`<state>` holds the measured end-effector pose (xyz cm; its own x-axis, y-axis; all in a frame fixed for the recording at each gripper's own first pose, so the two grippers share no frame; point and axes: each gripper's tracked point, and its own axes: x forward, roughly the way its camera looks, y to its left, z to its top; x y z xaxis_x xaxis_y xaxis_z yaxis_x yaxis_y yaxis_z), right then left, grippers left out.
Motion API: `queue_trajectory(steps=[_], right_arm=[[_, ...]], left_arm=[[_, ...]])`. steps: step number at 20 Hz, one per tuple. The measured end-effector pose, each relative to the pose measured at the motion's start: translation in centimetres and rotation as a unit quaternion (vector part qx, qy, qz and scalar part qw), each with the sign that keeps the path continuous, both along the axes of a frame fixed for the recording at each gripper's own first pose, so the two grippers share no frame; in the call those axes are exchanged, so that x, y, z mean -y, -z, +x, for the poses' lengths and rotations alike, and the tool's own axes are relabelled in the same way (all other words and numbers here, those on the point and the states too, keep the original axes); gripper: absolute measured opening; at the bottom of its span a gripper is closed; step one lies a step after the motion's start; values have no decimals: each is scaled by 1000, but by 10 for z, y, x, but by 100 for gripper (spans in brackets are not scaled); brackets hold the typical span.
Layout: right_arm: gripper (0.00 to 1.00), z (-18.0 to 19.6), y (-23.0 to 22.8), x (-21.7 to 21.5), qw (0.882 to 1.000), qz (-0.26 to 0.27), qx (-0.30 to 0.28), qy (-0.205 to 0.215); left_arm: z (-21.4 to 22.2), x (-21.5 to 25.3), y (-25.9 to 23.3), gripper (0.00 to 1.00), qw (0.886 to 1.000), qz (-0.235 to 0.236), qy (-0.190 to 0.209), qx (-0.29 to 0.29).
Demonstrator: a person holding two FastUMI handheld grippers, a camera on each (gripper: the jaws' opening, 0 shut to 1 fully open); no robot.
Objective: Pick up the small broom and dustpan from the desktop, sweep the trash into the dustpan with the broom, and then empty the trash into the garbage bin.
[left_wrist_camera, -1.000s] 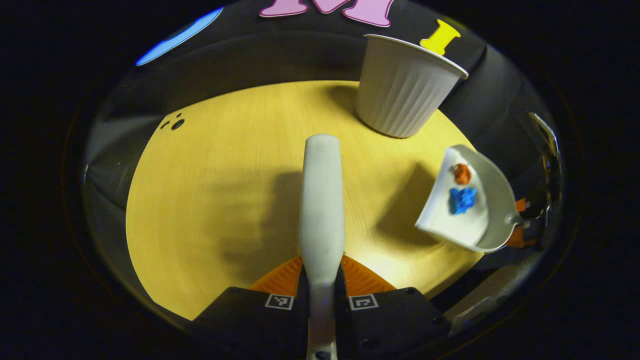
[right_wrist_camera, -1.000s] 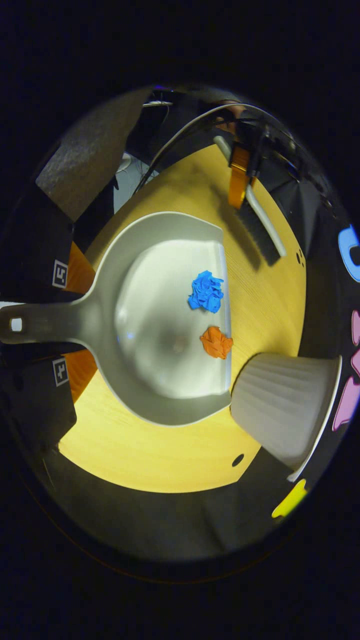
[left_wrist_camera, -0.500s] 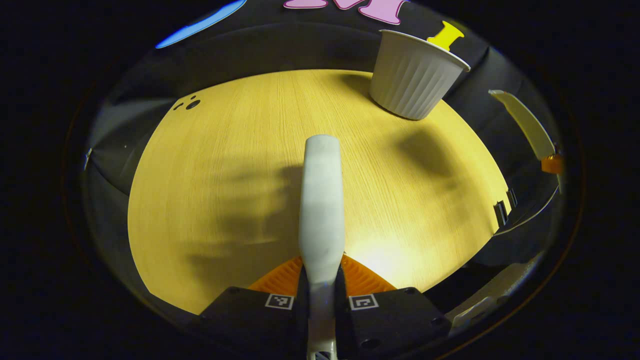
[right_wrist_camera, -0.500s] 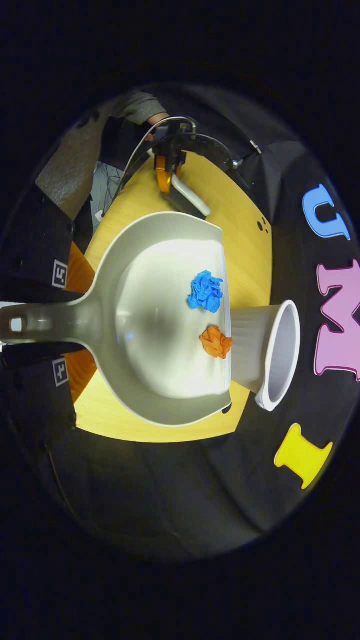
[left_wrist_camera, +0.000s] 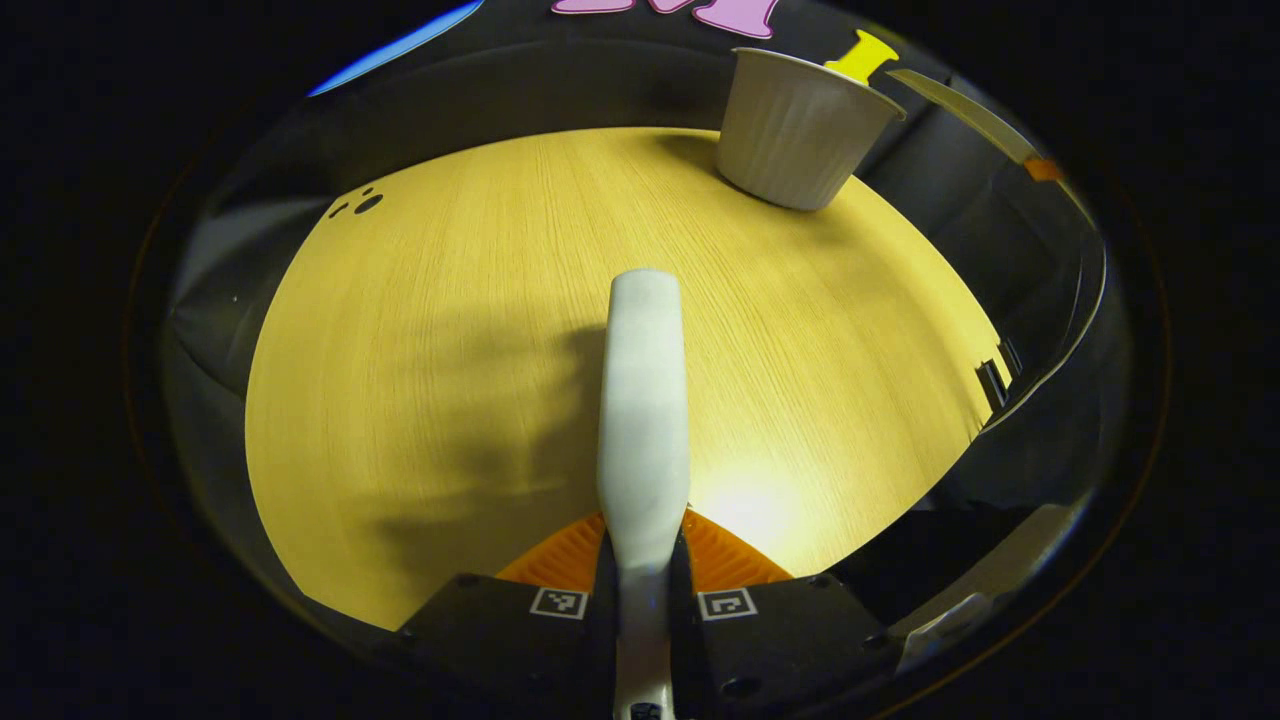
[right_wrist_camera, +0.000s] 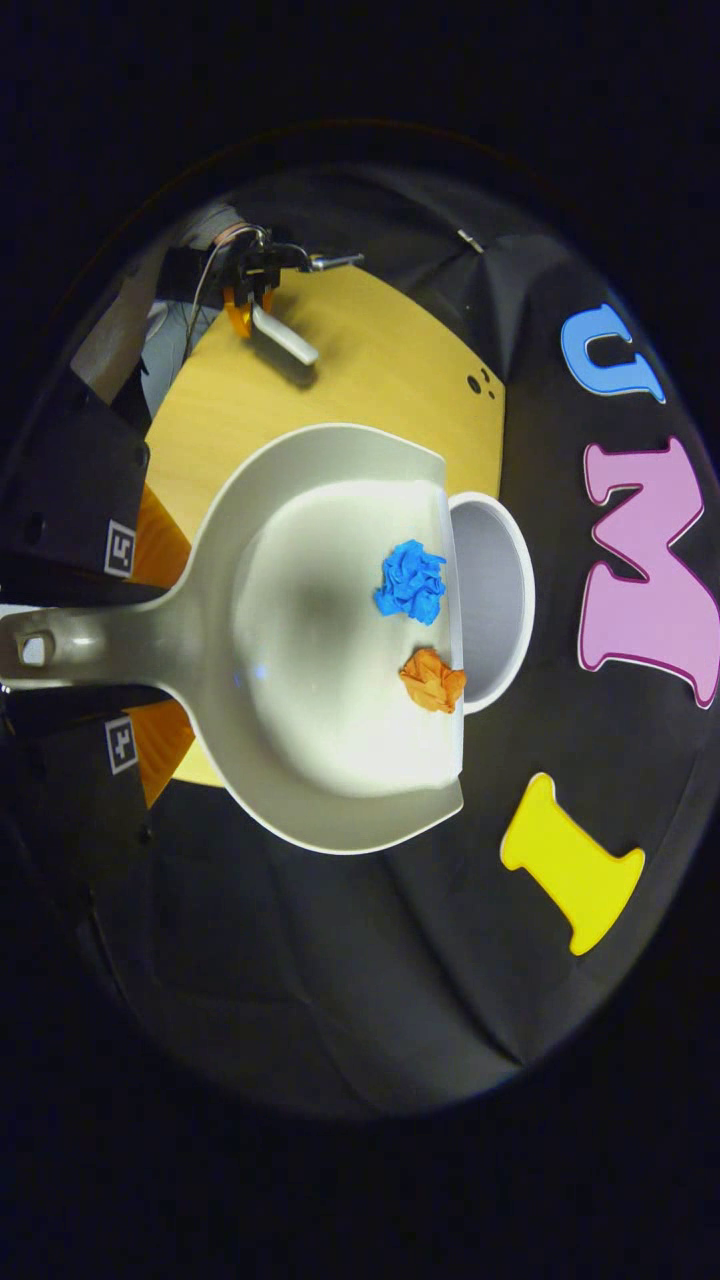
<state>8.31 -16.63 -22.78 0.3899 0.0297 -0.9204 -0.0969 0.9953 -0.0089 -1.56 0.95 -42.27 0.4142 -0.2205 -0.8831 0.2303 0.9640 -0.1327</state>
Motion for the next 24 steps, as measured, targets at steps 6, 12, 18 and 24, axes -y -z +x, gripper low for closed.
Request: queue_trajectory(steps=[6,12,18,24], right_arm=[[31,64,2,30,997,-75,-25,-18],[35,98,4,41,978,-164,-86,-94],[35,120,8,44,958,-201,-147,-144],[31,134,11,29,943,-201,-181,-195]], left_arm=[[-8,2,-1,24,1000,-2,-5,1],[-10,3,0,24,1000,-2,-14,-1],[-9,2,2,26,1000,-4,-28,-5],[-6,4,4,26,999,-3,-31,-10]])
